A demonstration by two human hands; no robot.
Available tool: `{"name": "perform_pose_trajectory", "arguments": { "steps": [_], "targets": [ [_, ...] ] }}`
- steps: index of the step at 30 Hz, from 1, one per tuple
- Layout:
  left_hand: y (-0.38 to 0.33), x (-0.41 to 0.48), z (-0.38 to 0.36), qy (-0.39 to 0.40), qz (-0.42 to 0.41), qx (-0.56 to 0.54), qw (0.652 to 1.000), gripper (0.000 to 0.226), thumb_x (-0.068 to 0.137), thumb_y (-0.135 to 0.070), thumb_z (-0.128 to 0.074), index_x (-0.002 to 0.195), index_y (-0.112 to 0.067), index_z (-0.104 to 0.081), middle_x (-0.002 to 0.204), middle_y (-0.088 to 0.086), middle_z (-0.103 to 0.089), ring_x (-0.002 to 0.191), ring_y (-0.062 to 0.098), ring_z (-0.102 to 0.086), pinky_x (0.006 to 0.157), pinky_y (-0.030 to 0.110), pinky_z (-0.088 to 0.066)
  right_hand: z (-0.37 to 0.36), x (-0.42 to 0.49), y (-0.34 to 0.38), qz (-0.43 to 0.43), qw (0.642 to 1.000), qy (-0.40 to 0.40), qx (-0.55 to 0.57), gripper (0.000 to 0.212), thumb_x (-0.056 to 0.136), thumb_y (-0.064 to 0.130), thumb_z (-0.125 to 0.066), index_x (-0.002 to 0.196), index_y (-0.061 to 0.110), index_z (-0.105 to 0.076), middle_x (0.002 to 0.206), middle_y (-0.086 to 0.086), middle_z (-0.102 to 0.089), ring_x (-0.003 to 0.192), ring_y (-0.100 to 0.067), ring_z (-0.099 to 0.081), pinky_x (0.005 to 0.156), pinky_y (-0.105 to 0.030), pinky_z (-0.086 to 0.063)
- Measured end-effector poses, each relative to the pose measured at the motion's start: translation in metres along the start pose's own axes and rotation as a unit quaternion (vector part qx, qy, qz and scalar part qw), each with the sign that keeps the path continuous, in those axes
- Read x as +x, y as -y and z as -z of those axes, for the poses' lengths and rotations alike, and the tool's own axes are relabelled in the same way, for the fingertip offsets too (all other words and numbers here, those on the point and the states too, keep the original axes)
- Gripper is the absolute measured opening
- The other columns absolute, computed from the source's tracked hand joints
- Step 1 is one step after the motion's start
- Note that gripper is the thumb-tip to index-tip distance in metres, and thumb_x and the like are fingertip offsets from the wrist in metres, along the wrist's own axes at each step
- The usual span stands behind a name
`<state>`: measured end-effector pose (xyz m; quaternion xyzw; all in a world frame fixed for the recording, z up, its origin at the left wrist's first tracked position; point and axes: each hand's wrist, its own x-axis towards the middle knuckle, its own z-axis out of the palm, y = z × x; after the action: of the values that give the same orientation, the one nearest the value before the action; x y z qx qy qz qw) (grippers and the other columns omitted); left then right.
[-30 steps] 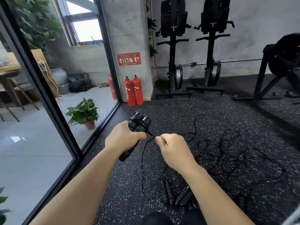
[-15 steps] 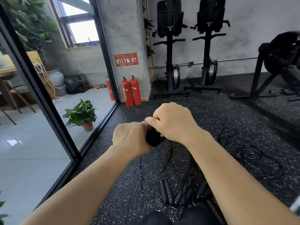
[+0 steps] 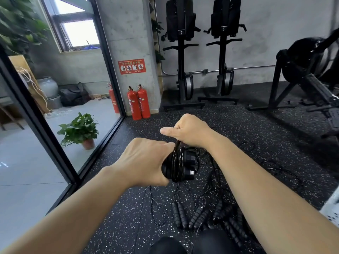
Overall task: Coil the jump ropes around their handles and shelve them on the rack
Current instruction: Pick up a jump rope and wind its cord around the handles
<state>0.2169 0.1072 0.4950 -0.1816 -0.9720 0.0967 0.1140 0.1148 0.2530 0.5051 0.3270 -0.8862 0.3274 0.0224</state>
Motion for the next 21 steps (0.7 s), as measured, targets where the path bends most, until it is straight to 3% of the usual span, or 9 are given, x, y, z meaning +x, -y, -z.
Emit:
{"name": "perform_pose_trajectory", "arguments": {
  "steps": [3, 6, 9, 11, 13, 15, 18, 21],
  "targets": [
    [0.003, 0.0, 0.002, -0.026, -0.007, -0.022, 0.999, 0.033, 0.068, -0.05, -0.062, 0.077, -0.028, -0.039, 0.063, -0.008, -0.046, 0.059, 0.013, -0.052, 0.058, 0.038, -0.049, -0.004, -0.005, -0.01, -0.019, 0.989, 0.018, 0.146, 0.065, 0.087, 0.044, -0.066, 0.045, 0.017, -0.024, 0.044, 0.002, -0.021, 0.04, -0.011, -0.019, 0.049, -0.028, -0.021],
    [0.001, -0.001, 0.005, -0.031, -0.006, -0.058, 0.998, 0.033, 0.063, -0.049, -0.062, 0.076, -0.029, -0.04, 0.061, -0.008, -0.047, 0.057, 0.014, -0.051, 0.057, 0.037, -0.048, -0.01, -0.009, -0.014, -0.047, 0.971, 0.031, 0.232, 0.057, 0.084, 0.042, -0.07, 0.047, 0.011, -0.04, 0.052, -0.004, -0.035, 0.047, -0.018, -0.031, 0.057, -0.031, -0.032],
    [-0.002, 0.004, 0.008, -0.016, 0.021, -0.106, 0.994, 0.036, 0.062, -0.047, -0.066, 0.088, -0.032, -0.046, 0.065, -0.006, -0.055, 0.062, 0.013, -0.056, 0.061, 0.035, -0.049, -0.017, -0.012, -0.017, -0.076, 0.935, 0.052, 0.343, 0.054, 0.088, 0.035, -0.067, 0.041, 0.02, -0.045, 0.052, -0.005, -0.05, 0.05, -0.015, -0.048, 0.064, -0.034, -0.045],
    [-0.004, 0.007, 0.009, -0.006, 0.047, -0.133, 0.99, 0.041, 0.063, -0.045, -0.069, 0.095, -0.037, -0.045, 0.067, -0.008, -0.057, 0.065, 0.011, -0.058, 0.063, 0.031, -0.047, -0.027, -0.015, -0.021, -0.081, 0.89, 0.072, 0.444, 0.033, 0.094, 0.024, -0.06, 0.061, 0.02, -0.062, 0.049, 0.005, -0.054, 0.045, -0.007, -0.049, 0.059, -0.025, -0.044],
    [-0.008, 0.01, 0.008, -0.004, 0.083, -0.184, 0.979, 0.038, 0.063, -0.042, -0.073, 0.086, -0.042, -0.043, 0.068, -0.01, -0.059, 0.069, 0.01, -0.059, 0.063, 0.03, -0.048, -0.037, -0.016, -0.025, -0.09, 0.857, 0.058, 0.503, 0.024, 0.097, 0.022, -0.054, 0.075, 0.017, -0.064, 0.059, 0.006, -0.058, 0.054, -0.007, -0.053, 0.066, -0.026, -0.043],
    [-0.012, 0.015, 0.003, -0.007, 0.136, -0.25, 0.959, 0.035, 0.06, -0.04, -0.075, 0.077, -0.036, -0.045, 0.068, -0.009, -0.06, 0.069, 0.013, -0.06, 0.062, 0.03, -0.048, -0.048, -0.015, -0.028, -0.146, 0.841, 0.02, 0.521, 0.032, 0.099, 0.025, -0.047, 0.068, 0.02, -0.054, 0.061, 0.003, -0.05, 0.056, -0.011, -0.046, 0.059, -0.026, -0.035],
    [-0.008, 0.024, -0.012, -0.036, 0.225, -0.319, 0.92, 0.04, 0.049, -0.049, -0.07, 0.076, -0.026, -0.052, 0.069, -0.008, -0.062, 0.067, 0.014, -0.06, 0.058, 0.029, -0.047, -0.058, -0.024, -0.024, -0.224, 0.848, -0.007, 0.481, 0.038, 0.098, 0.011, -0.035, 0.061, 0.017, -0.041, 0.042, 0.003, -0.04, 0.036, -0.008, -0.031, 0.039, -0.016, -0.017],
    [-0.003, 0.031, -0.023, -0.045, 0.285, -0.322, 0.902, 0.037, 0.057, -0.043, -0.077, 0.078, -0.021, -0.056, 0.071, -0.005, -0.065, 0.067, 0.015, -0.062, 0.061, 0.031, -0.053, -0.07, -0.035, -0.022, -0.203, 0.873, -0.043, 0.442, 0.038, 0.1, 0.007, -0.037, 0.063, 0.013, -0.043, 0.042, 0.001, -0.043, 0.034, -0.008, -0.028, 0.034, -0.019, -0.018]
  ]
}}
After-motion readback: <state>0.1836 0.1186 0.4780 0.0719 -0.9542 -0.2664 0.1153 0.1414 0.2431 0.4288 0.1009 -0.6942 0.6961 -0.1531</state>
